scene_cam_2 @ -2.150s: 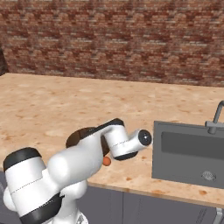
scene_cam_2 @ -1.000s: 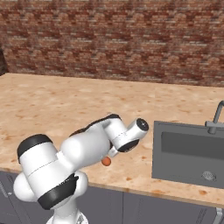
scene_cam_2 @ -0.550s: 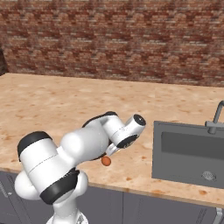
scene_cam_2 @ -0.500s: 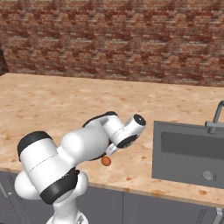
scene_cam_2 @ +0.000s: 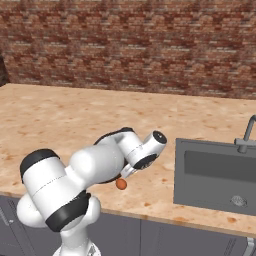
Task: Gather the eggs and milk located in the vicinity of the sink area and place them right next to the bowl.
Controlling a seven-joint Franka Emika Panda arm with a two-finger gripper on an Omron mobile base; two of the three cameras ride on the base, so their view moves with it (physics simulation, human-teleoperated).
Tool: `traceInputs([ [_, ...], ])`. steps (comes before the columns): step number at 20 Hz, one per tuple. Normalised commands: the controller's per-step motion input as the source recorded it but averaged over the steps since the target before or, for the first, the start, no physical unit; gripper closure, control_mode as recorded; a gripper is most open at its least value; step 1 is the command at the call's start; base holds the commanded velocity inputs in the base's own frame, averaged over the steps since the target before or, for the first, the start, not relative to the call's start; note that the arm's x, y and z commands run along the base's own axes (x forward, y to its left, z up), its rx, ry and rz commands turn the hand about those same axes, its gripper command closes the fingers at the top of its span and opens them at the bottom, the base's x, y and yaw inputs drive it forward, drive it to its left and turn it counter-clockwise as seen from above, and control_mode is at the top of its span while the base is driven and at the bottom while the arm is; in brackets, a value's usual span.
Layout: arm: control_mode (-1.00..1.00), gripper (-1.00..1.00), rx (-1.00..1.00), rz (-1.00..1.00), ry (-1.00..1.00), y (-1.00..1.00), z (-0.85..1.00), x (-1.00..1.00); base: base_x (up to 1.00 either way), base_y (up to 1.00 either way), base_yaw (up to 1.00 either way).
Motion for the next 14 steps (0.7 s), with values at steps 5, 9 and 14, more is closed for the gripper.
traceInputs([
  [5, -1.00, 1.00, 0.00, 0.00, -0.01, -0.03, -0.10, 0.00, 0.00, 0.00, 0.00],
  [9, -1.00, 1.00, 0.00, 0.00, -0.01, -0.06, 0.00, 0.00, 0.00, 0.00, 0.00],
  [14, -1.00, 1.00, 0.00, 0.00, -0.01, 0.01, 0.00, 0.00, 0.00, 0.00, 0.00],
])
